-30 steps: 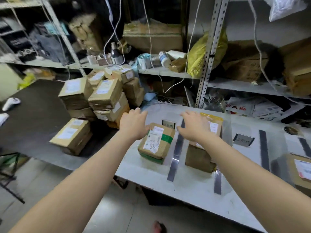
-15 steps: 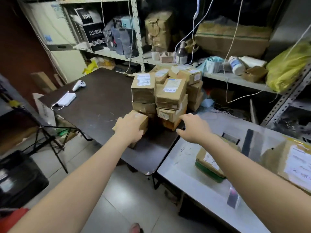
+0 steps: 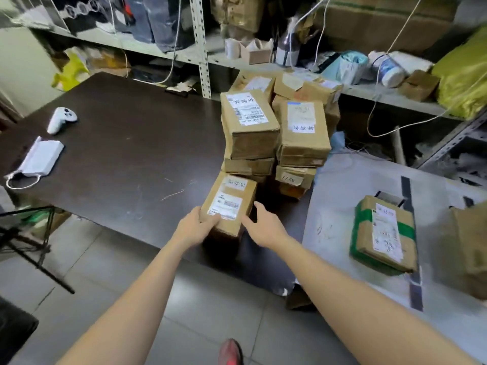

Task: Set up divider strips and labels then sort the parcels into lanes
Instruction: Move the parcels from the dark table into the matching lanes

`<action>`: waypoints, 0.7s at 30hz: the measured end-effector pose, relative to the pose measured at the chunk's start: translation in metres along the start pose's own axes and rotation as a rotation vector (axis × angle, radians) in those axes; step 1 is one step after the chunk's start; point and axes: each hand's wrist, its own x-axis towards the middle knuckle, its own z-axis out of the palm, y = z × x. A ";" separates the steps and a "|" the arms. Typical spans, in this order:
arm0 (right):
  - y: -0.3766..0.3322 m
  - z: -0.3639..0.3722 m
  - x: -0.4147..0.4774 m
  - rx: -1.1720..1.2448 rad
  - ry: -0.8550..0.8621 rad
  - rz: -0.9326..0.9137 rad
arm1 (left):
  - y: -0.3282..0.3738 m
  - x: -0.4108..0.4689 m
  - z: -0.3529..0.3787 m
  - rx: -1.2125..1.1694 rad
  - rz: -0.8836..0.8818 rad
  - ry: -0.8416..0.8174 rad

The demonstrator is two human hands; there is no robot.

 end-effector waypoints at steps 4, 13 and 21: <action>-0.008 0.021 0.012 0.159 -0.004 0.055 | -0.010 0.018 0.007 -0.212 0.040 -0.021; -0.001 0.032 0.007 0.397 0.046 0.061 | -0.001 0.000 0.012 -0.233 0.153 -0.010; 0.039 0.020 -0.034 0.415 0.049 0.048 | 0.014 -0.050 0.045 -0.224 0.169 -0.022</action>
